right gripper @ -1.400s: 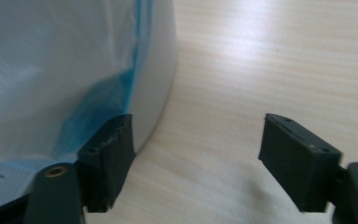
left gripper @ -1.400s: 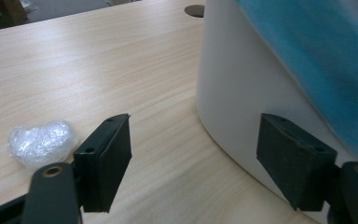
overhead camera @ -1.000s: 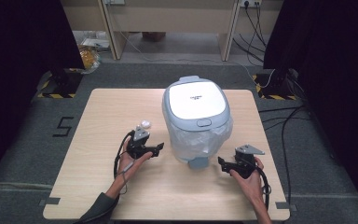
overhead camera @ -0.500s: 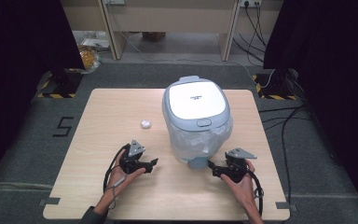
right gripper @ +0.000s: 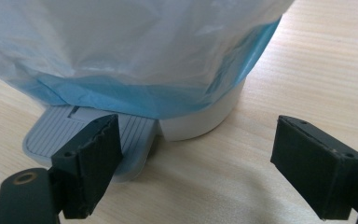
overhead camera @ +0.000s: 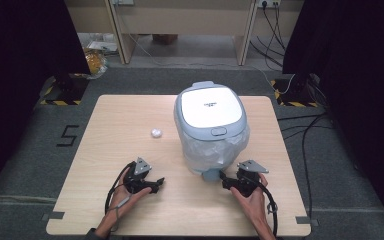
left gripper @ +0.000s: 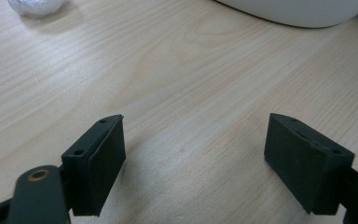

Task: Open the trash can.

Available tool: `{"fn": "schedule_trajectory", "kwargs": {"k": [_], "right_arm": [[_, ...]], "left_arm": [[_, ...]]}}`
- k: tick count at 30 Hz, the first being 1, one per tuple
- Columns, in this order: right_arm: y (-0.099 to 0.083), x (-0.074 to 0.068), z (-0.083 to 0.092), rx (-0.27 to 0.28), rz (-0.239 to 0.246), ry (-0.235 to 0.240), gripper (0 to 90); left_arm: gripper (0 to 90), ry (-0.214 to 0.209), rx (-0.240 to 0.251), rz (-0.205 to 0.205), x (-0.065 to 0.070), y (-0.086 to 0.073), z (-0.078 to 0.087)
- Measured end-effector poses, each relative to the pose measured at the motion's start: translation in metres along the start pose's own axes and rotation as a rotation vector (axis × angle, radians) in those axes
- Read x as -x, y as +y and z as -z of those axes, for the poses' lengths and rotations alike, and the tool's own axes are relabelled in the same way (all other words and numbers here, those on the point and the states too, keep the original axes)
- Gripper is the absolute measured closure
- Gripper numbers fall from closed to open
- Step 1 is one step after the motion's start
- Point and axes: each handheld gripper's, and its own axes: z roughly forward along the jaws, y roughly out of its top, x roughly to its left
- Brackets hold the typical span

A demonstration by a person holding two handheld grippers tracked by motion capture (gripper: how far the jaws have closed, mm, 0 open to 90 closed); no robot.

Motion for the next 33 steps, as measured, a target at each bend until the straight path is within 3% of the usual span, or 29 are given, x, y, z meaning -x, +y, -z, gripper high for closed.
{"fn": "schedule_trajectory", "kwargs": {"k": [5,25,33], "right_arm": [[0.001,-0.006,0.001,0.004,0.061,-0.042,15.8],[0.001,-0.012,-0.002,-0.01,0.099,-0.077,15.9],[0.002,-0.013,-0.006,-0.045,0.104,-0.078,15.9]], "left_arm": [[19.4,-0.005,-0.003,0.003,-0.001,0.0,0.0],[19.3,-0.002,-0.002,0.001,0.0,0.0,0.0],[19.3,-0.005,-0.004,0.006,0.0,0.0,0.0]]}}
